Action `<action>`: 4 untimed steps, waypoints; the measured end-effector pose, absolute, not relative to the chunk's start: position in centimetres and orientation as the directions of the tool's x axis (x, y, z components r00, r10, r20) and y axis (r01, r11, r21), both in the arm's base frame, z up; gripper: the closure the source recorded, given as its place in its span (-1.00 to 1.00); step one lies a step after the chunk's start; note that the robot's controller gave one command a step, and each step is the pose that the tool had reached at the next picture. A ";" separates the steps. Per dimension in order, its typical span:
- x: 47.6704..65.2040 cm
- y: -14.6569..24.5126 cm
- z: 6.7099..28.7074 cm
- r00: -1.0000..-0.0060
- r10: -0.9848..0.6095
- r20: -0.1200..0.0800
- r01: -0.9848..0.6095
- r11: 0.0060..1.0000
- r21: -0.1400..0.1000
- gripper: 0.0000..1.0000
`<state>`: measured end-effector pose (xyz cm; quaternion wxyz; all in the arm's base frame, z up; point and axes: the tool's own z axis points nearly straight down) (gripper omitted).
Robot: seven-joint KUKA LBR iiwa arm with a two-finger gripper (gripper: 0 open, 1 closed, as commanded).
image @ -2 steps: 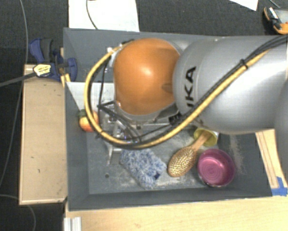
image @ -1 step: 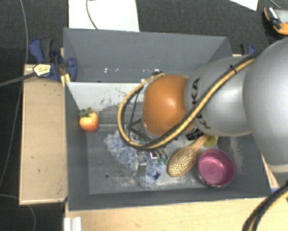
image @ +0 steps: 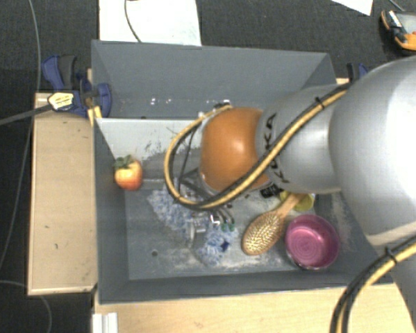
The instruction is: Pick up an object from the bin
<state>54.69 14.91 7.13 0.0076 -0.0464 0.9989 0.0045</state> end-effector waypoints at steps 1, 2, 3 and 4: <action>52.2 11.9 7.2 -0.989 0.149 -0.007 0.149 0.989 0.006 -1.00; 54.7 14.8 7.3 -0.997 -0.076 -0.019 -0.076 0.997 0.010 -1.00; 53.1 12.9 7.4 -0.995 0.098 -0.015 0.098 0.995 0.011 1.00; 53.1 12.9 7.4 -0.995 0.099 -0.015 0.099 0.995 0.011 1.00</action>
Offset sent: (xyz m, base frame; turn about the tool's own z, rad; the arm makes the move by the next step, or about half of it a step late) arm -0.0016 -0.0016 0.0001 0.0138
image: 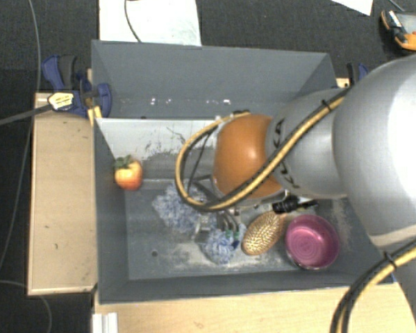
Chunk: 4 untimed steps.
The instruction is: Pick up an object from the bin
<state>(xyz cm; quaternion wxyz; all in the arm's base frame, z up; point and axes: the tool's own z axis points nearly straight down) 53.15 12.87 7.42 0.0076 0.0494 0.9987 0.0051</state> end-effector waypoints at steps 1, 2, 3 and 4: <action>53.1 12.8 8.6 -0.995 0.100 -0.013 0.100 0.995 0.011 1.00; 53.2 12.9 9.6 -0.995 0.102 -0.018 0.102 0.995 0.013 1.00; 52.9 12.8 12.8 -0.995 0.104 -0.007 0.103 0.995 0.009 1.00; 53.1 12.8 15.7 -0.994 0.104 -0.016 0.104 0.994 0.012 1.00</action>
Offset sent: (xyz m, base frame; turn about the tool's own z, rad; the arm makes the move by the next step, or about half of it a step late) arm -0.0008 -0.0001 0.0192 0.0005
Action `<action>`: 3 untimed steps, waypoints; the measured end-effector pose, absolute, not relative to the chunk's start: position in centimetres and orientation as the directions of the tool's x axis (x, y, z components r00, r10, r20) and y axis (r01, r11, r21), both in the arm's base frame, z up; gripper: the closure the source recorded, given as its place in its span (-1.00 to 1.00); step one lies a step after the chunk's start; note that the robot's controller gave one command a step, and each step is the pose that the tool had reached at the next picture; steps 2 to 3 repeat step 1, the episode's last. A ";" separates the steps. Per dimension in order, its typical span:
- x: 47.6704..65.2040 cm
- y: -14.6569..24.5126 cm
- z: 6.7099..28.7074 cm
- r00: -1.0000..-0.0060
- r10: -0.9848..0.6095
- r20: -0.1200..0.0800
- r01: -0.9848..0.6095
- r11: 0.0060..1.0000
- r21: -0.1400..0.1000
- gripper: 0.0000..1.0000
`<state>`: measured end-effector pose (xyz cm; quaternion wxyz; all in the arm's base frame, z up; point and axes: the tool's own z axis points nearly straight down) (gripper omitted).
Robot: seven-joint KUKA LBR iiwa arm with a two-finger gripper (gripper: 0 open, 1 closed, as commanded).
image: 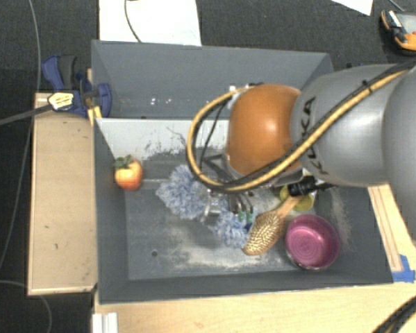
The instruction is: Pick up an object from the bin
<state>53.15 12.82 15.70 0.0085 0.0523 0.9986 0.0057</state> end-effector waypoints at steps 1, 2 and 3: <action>53.1 12.8 16.0 -0.994 0.107 -0.017 0.107 0.994 0.013 1.00; 53.1 12.8 16.0 -0.994 0.107 -0.017 0.107 0.994 0.013 1.00; 53.1 12.8 16.0 -0.994 0.107 -0.017 0.107 0.994 0.013 1.00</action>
Offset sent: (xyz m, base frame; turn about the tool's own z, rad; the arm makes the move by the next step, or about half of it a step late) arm -0.0002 -0.0002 0.0123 0.0018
